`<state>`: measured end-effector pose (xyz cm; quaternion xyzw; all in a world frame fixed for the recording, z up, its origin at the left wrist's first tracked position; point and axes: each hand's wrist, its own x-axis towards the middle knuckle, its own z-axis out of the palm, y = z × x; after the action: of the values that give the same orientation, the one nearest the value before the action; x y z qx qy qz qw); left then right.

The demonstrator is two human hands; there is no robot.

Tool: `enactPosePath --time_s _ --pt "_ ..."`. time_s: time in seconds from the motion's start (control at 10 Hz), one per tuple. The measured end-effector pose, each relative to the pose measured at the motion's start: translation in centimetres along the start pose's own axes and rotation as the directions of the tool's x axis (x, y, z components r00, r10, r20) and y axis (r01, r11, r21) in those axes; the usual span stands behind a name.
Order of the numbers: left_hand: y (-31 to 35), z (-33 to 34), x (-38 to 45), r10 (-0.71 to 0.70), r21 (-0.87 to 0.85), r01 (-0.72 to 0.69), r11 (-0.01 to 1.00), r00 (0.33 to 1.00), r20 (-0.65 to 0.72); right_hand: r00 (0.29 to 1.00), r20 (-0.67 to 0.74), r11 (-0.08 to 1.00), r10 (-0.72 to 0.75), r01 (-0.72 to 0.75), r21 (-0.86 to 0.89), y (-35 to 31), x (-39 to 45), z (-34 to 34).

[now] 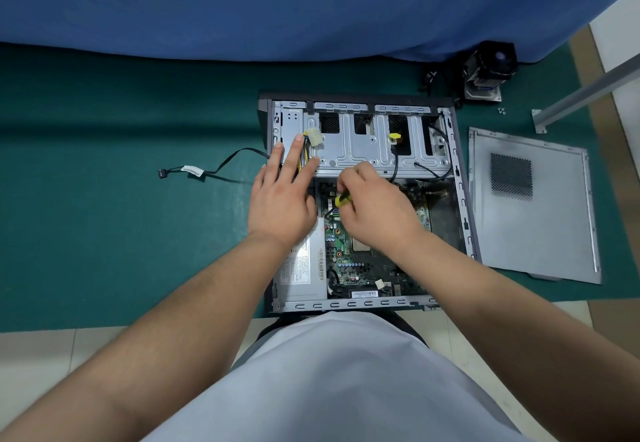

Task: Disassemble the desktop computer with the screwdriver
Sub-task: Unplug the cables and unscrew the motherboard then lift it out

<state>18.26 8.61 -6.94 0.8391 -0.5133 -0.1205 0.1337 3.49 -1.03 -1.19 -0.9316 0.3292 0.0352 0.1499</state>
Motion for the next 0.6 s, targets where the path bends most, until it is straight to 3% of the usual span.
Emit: enactPosePath --time_s 0.1,0.2,0.3,0.5,0.6 --pt "0.01 0.02 -0.03 0.001 -0.008 -0.001 1.0 1.0 -0.004 0.998 -0.04 0.993 0.053 -0.057 -0.1 -0.1 -0.2 0.13" --pt "-0.03 0.06 -0.02 0.0 -0.01 0.0 1.0 1.0 -0.006 0.997 -0.06 0.993 0.058 -0.063 -0.096 -0.16 -0.17 0.19" --pt "-0.01 0.14 0.01 -0.002 -0.011 0.002 1.0 1.0 -0.005 0.998 -0.042 0.993 -0.041 0.036 -0.109 0.19 -0.26 0.05" --pt "0.03 0.2 -0.02 -0.002 -0.019 0.002 1.0 1.0 -0.009 0.997 -0.079 0.995 0.022 -0.03 -0.097 -0.08 -0.4 0.49" --pt "0.02 0.2 -0.01 -0.001 -0.02 0.001 1.0 1.0 -0.01 0.998 -0.064 0.995 -0.018 0.011 -0.104 -0.02 -0.46 0.54"
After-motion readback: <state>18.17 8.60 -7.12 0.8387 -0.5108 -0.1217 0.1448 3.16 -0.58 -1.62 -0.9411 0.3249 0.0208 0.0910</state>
